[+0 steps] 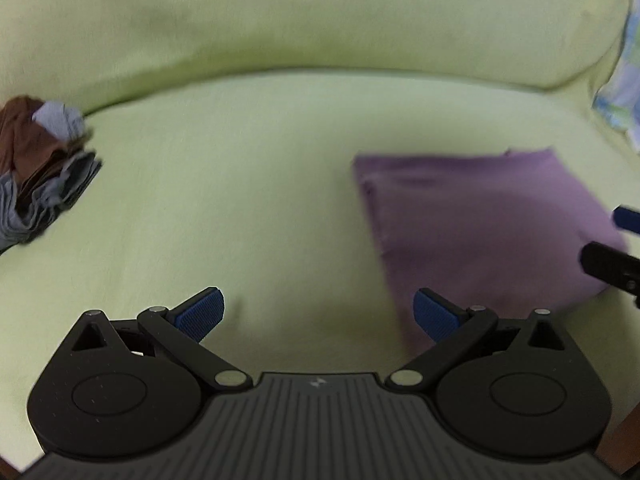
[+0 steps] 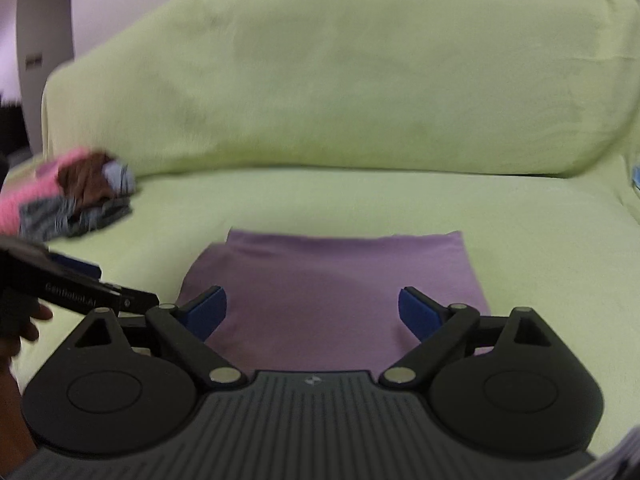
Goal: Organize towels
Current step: 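Lower the left gripper to the lilac cloth's edge while the right gripper approaches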
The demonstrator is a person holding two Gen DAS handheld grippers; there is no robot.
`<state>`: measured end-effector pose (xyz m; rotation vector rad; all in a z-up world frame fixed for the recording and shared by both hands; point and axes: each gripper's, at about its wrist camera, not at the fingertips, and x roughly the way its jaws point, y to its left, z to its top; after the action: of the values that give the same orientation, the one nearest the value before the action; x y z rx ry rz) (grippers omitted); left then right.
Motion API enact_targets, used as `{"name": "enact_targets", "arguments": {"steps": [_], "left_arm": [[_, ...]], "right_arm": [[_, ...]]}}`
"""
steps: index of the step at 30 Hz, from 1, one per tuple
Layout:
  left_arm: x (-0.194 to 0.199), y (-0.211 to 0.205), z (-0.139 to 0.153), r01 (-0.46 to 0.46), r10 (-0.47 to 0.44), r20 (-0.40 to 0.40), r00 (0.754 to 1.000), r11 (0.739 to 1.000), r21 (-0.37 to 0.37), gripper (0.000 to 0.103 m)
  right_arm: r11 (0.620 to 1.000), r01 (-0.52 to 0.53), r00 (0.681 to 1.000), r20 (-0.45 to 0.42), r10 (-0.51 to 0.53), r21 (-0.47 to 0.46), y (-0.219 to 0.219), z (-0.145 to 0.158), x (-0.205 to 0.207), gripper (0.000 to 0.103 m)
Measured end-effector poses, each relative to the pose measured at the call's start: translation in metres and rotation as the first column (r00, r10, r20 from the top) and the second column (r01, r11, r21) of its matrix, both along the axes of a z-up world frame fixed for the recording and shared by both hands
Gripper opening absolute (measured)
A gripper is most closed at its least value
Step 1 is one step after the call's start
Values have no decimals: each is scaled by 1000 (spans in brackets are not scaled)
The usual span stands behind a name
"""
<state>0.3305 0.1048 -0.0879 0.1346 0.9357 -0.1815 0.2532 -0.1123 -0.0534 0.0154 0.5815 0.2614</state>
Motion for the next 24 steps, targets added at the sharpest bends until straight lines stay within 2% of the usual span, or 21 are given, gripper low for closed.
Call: {"name": "enact_targets", "arguments": {"steps": [6,10,12,14,19,23,24], "left_arm": [[9,30,19,-51,50,-124,991,999,-4,102],[15,40,36,-74,69,-191,979,997,-22,102],[17,41,48,-91,85,-216,973,996,-16,102],[18,41,57,-103,98,-231,968,995,-12,102],[22,41,77,-135,127,-268,955,991,-12,102],[25,43,69,-127,113,-290,950,991,-30,102],[26,44,62,-119,103,-300,948,992,-36,102]], "right_arm": [[987,-121,988,-106,110,-101,43,16,5,77],[966,-188,977,-134,165,-177,73,28,1,69],[946,-220,970,-154,187,-237,86,30,0,50],[925,-255,962,-168,215,-281,95,31,-3,38],[846,-362,932,-172,319,-391,115,27,-18,36],[764,-418,908,-195,371,-491,136,8,-20,18],[749,-423,905,-201,374,-510,140,3,-20,16]]}}
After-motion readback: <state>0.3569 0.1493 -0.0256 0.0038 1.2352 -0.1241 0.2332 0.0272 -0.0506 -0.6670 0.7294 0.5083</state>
